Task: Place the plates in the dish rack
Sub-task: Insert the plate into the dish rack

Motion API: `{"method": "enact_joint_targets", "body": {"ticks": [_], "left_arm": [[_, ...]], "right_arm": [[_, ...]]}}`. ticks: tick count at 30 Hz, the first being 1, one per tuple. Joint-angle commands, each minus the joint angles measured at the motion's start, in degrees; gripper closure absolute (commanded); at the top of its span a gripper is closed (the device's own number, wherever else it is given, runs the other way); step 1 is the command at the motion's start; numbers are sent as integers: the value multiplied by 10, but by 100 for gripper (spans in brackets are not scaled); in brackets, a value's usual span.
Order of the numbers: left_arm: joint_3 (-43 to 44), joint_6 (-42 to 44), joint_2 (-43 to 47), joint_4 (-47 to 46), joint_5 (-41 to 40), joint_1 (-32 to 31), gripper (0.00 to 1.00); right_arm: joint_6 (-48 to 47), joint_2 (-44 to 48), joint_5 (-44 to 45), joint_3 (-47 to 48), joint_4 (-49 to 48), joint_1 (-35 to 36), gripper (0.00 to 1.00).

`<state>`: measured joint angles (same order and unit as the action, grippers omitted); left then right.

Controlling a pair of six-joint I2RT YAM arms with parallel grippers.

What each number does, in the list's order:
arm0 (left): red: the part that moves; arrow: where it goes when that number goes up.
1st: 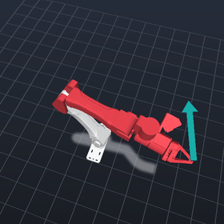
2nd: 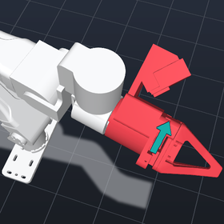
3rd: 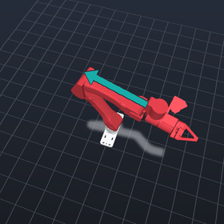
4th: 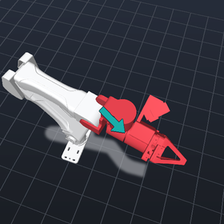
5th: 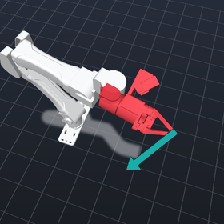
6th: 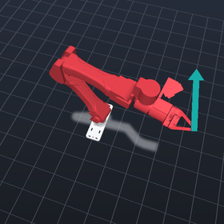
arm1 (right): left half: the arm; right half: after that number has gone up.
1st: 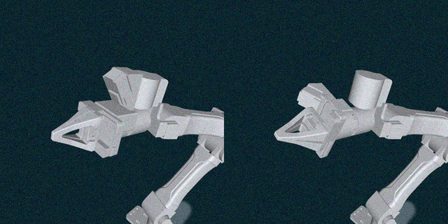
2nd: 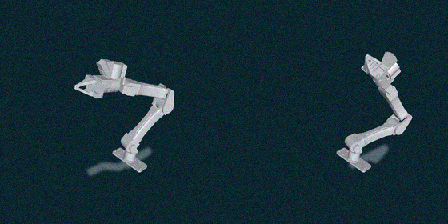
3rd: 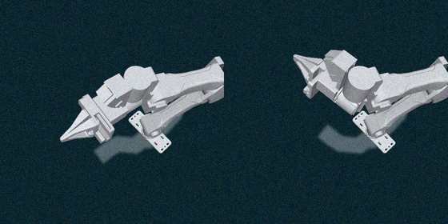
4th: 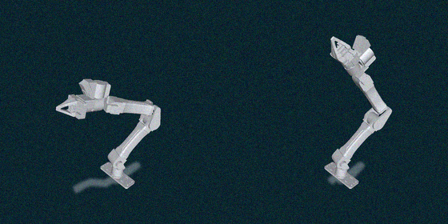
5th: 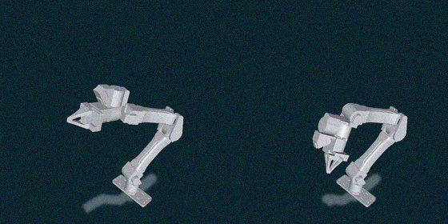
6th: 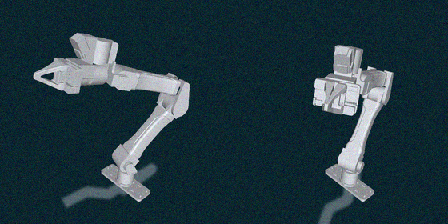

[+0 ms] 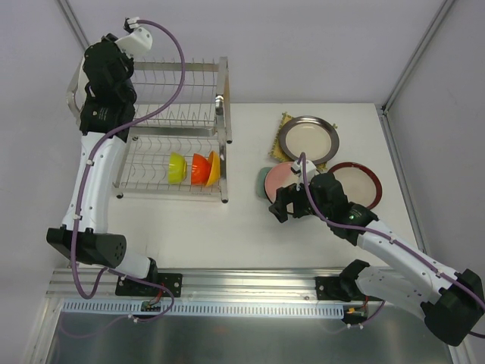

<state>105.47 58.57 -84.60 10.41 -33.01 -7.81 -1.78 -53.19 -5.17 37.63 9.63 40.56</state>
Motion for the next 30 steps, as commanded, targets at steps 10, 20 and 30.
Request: {"method": "enact_joint_targets", "body": {"ticks": [10,20,30], "left_arm": [[69,-129,5,-28,19,16,96],[75,-129,7,-27,44,21,96],[34,-110,29,-27,58,28,96]], "right_arm": [[-9,16,4,-2,-27,4,0],[-9,13,3,0,-26,4,0],[-9,10,-1,2,-26,3,0]]}}
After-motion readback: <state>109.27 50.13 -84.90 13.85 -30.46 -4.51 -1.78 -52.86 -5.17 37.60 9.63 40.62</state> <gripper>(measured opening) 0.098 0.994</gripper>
